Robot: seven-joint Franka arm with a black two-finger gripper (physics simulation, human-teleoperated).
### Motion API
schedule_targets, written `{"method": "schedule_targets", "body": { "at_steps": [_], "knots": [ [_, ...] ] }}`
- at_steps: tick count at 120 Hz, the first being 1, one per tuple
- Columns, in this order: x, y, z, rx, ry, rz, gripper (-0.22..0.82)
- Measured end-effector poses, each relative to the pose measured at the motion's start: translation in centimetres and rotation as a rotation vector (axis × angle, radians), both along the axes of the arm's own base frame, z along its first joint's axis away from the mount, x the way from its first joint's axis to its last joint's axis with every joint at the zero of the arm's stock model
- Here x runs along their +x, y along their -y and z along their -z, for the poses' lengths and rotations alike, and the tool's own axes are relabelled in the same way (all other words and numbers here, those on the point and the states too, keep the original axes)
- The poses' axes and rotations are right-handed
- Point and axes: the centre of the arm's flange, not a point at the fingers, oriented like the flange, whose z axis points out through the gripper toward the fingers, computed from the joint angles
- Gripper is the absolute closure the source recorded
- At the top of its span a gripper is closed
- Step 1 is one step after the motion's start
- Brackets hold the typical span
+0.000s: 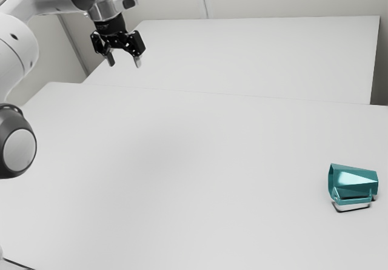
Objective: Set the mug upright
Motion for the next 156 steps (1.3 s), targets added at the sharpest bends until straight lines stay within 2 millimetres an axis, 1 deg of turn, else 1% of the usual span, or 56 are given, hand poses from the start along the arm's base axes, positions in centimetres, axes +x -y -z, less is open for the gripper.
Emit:
{"method": "schedule_targets", "body": {
  "at_steps": [18,25,29,32,39,48,58,72,78,91,97,103,111,118,125,140,156],
  "knots": [
    [-0.1,-0.1,-0.2,-0.002,0.003,0.003,0.00],
    [-0.5,0.0,-0.6,-0.017,0.006,0.006,0.00],
    [-0.8,0.4,0.0,-0.031,-0.007,0.011,0.00],
    [-1.0,1.2,0.7,-0.046,-0.020,0.024,0.00],
    [-1.9,3.7,3.4,-0.087,-0.056,0.063,0.00],
    [-3.3,7.5,5.5,-0.173,-0.071,0.104,0.00],
    [-5.3,10.9,8.3,-0.303,-0.087,0.108,0.00],
    [-7.2,15.6,12.2,-0.467,-0.118,0.089,0.00],
    [-8.0,18.1,13.9,-0.522,-0.133,0.087,0.00],
    [-9.9,24.3,17.3,-0.612,-0.162,0.099,0.00],
    [-10.4,26.5,18.8,-0.645,-0.170,0.096,0.00],
    [-10.7,28.3,20.3,-0.672,-0.175,0.089,0.00],
    [-10.9,30.3,22.4,-0.705,-0.181,0.073,0.00],
    [-10.7,31.3,24.1,-0.727,-0.179,0.052,0.00],
    [-10.5,32.0,25.2,-0.747,-0.171,0.035,0.00],
    [-10.5,33.9,27.2,-0.783,-0.152,0.011,0.00],
    [-10.1,36.8,28.1,-0.811,-0.121,0.027,0.00]
  ]
}}
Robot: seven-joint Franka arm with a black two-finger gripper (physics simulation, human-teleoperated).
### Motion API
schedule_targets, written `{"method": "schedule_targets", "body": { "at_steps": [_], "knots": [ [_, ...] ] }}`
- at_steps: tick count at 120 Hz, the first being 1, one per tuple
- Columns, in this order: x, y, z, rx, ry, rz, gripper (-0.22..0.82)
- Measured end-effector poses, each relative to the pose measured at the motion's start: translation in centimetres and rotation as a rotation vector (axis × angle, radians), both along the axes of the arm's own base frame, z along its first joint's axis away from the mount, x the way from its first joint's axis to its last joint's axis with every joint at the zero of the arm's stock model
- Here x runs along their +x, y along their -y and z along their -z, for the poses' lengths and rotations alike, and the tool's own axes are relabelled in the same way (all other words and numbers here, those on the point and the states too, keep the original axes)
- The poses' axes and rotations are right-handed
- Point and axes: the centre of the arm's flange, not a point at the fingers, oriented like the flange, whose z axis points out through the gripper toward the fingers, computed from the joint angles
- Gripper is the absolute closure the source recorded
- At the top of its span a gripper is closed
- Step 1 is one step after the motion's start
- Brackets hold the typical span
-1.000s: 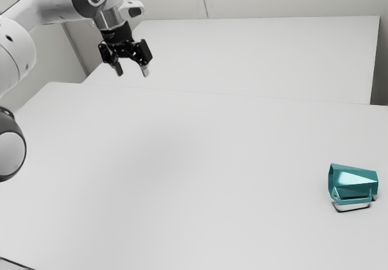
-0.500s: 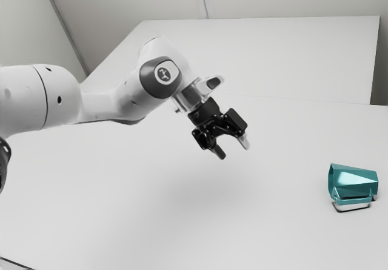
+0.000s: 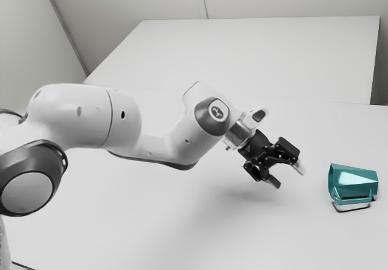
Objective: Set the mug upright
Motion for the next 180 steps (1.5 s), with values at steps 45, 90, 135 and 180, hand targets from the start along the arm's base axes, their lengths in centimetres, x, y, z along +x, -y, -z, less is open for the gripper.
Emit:
{"method": "schedule_targets", "body": {
  "at_steps": [45,90,135,180],
  "knots": [
    [2.4,6.4,1.9,-0.031,0.121,0.015,0.00],
    [2.7,9.2,2.9,-0.076,0.180,-0.024,0.00],
    [3.1,10.7,3.6,-0.118,0.206,-0.033,0.00],
    [3.3,12.1,4.9,-0.149,0.222,-0.018,0.00]
  ]
}}
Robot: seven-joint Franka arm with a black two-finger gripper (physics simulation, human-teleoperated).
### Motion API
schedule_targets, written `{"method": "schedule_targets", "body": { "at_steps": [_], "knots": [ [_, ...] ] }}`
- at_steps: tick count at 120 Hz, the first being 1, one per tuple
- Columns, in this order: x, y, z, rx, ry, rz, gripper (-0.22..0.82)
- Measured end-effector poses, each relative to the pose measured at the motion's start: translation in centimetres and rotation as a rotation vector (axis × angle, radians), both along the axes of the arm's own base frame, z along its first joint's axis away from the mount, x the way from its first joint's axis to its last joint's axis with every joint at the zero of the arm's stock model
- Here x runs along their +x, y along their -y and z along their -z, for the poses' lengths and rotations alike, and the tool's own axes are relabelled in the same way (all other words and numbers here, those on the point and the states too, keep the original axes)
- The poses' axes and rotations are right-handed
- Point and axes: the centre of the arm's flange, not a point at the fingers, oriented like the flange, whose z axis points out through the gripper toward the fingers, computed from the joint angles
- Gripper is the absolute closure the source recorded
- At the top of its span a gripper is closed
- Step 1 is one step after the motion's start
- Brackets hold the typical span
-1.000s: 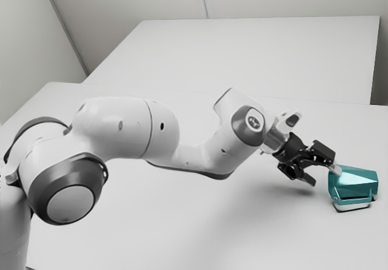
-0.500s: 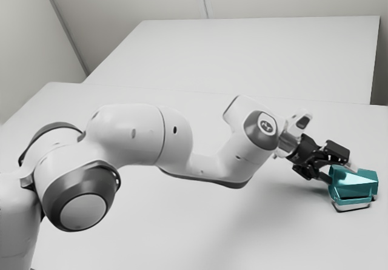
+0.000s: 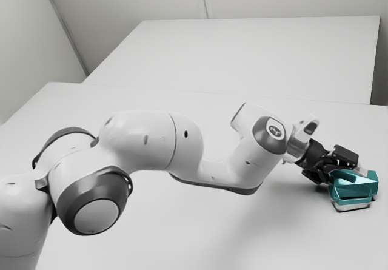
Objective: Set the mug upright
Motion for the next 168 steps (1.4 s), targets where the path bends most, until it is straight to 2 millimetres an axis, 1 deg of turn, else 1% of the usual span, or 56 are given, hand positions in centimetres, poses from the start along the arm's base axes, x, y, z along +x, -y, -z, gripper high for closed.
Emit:
{"method": "schedule_targets", "body": {
  "at_steps": [11,20,50,92,112,120,131,148,156,164,168],
  "knots": [
    [-0.1,0.3,0.2,-0.004,0.004,0.006,0.01],
    [-0.1,0.4,0.5,-0.011,0.002,0.006,0.05],
    [-0.2,0.4,0.7,-0.029,0.006,0.009,0.25],
    [-0.3,0.6,0.7,-0.043,0.014,0.014,0.62],
    [-0.4,0.9,0.2,-0.050,0.023,0.019,0.72],
    [-0.5,1.1,-0.3,-0.054,0.031,0.022,0.74],
    [-0.4,1.1,-1.8,-0.061,0.051,0.025,0.76],
    [-0.5,0.7,-5.2,-0.075,0.093,0.031,0.77],
    [-0.6,-0.5,-6.8,-0.070,0.108,0.027,0.78],
    [-1.2,-2.6,-8.1,-0.051,0.114,0.018,0.78],
    [-1.4,-4.1,-9.0,-0.036,0.122,0.013,0.78]
  ]
}}
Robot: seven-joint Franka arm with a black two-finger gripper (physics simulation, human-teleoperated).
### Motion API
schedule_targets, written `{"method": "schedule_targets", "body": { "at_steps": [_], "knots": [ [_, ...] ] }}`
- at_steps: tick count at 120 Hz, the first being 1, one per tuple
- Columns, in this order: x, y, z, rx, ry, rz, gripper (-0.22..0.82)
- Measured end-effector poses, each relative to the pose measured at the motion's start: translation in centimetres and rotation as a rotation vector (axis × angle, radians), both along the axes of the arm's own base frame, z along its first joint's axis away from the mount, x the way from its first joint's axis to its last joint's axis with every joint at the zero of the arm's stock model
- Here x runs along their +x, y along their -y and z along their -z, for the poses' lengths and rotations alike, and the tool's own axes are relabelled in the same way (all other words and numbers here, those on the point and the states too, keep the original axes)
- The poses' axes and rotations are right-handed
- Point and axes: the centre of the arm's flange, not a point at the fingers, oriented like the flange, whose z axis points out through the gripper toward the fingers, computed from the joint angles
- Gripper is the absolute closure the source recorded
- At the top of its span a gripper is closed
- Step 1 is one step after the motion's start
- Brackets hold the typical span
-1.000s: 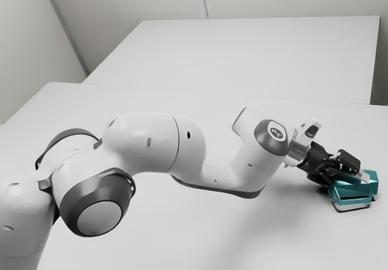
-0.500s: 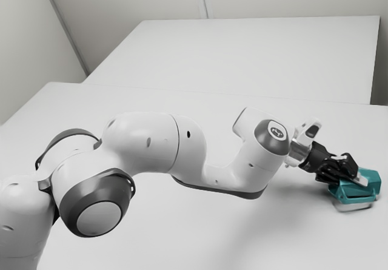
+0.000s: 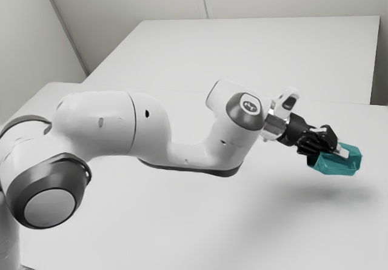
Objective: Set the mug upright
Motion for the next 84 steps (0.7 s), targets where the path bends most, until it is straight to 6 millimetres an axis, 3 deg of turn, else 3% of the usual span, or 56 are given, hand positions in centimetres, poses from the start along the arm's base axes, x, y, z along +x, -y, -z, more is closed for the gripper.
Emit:
{"method": "schedule_targets", "body": {
  "at_steps": [15,34,52,84],
  "knots": [
    [-0.9,-6.5,-2.8,0.105,0.058,-0.006,0.79],
    [-2.4,-13.6,-6.1,0.363,0.187,0.070,0.79],
    [-3.2,-18.0,-8.8,0.577,0.253,0.131,0.79],
    [-6.5,-25.7,-9.8,0.849,0.173,0.135,0.79]
  ]
}}
